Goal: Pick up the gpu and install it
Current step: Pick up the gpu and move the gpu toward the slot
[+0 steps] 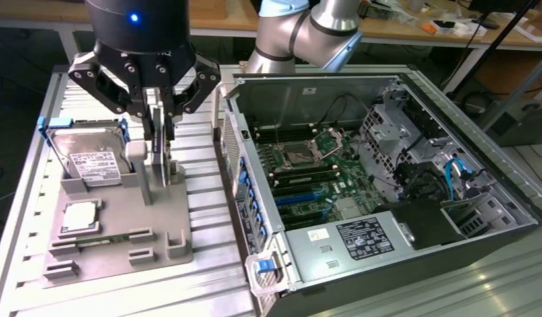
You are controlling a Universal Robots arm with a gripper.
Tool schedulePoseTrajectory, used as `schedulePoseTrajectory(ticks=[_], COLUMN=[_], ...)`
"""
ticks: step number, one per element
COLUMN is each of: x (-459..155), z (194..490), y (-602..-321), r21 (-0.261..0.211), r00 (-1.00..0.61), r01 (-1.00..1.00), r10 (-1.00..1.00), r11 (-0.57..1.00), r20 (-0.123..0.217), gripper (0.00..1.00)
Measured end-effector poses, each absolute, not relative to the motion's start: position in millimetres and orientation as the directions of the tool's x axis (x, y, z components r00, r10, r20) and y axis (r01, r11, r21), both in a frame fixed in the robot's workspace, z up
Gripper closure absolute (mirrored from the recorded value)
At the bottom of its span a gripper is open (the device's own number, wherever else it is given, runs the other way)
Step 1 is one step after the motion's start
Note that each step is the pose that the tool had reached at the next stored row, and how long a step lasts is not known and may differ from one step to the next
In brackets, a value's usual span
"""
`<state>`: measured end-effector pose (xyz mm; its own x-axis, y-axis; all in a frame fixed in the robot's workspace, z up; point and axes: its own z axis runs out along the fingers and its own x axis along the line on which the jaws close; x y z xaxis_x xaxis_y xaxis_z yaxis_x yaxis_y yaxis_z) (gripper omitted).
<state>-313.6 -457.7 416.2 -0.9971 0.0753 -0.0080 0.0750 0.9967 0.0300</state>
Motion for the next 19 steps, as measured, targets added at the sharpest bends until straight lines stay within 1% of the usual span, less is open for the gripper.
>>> schedulePoseTrajectory(ticks=[5,19], x=[-314,-297], z=[423,423], y=[-458,-458], r21=[0.03,0.029], r00=[-0.997,-0.997], r01=[0.075,0.075], r10=[0.075,0.075], r11=[0.997,0.997], r20=[-0.008,-0.008], gripper=[0.73,0.73])
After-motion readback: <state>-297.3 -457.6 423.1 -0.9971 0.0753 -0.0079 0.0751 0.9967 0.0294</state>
